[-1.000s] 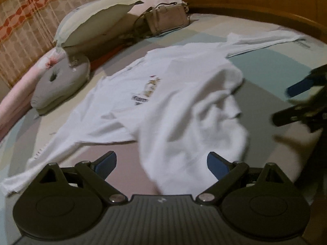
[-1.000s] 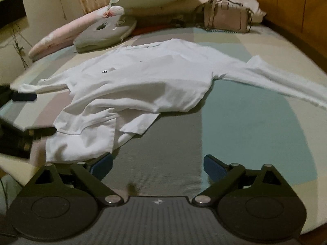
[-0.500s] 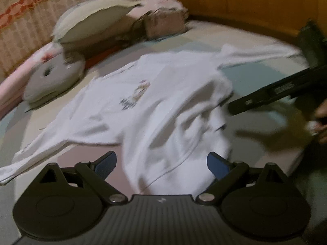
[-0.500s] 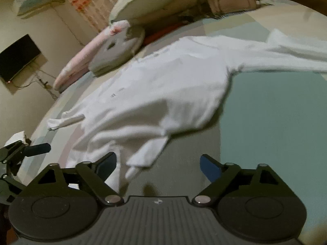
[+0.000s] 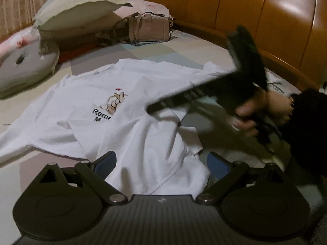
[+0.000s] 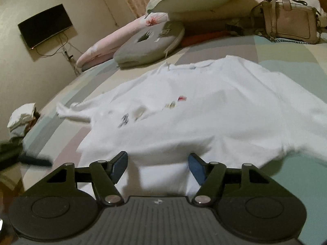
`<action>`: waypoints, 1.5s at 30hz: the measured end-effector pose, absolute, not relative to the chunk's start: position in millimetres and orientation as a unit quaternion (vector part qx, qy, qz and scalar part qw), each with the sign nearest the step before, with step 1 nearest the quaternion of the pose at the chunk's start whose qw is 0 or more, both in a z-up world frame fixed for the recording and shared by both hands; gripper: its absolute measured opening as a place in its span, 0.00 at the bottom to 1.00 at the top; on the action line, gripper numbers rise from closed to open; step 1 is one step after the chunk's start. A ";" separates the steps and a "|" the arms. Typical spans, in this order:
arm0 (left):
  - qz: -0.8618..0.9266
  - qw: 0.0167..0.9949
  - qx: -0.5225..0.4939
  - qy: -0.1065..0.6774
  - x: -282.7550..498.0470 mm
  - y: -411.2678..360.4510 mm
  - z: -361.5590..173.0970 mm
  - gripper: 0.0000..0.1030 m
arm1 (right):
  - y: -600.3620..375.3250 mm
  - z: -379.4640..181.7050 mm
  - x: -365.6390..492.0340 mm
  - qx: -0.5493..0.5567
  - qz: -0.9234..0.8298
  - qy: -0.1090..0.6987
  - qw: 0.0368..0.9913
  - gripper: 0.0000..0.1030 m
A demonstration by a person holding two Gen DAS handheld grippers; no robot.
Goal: Fold clothes
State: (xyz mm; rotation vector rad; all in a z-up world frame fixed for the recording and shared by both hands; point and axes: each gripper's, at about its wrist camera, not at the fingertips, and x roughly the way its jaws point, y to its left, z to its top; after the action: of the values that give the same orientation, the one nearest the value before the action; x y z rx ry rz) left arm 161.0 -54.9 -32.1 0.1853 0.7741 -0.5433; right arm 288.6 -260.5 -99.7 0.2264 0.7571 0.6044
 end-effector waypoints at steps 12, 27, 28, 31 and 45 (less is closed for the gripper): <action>-0.297 0.868 0.057 0.394 195.2 -67.0 -59.7 0.95 | -298.9 -74.5 262.6 0.134 0.260 0.344 0.892 0.70; -0.395 0.834 0.088 0.375 131.7 -89.3 0.6 0.97 | -340.8 -98.0 193.1 0.131 0.144 0.349 0.917 0.74; -0.389 0.837 0.088 0.374 133.3 -88.0 4.1 0.97 | -340.0 -101.1 188.1 0.125 0.139 0.353 0.917 0.74; -0.372 0.842 0.089 0.380 148.5 -94.7 4.3 0.97 | -338.6 -107.6 171.6 0.136 0.135 0.358 0.914 0.75; -0.331 0.817 0.015 0.472 245.7 -104.2 -59.6 0.95 | -352.7 -110.0 132.2 0.140 0.125 0.342 0.921 0.70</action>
State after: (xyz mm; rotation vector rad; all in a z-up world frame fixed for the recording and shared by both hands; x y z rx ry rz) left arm 245.7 -104.2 -59.6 0.0315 1.0067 -0.7059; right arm 132.2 -352.7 -110.0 0.2883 0.7033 0.2568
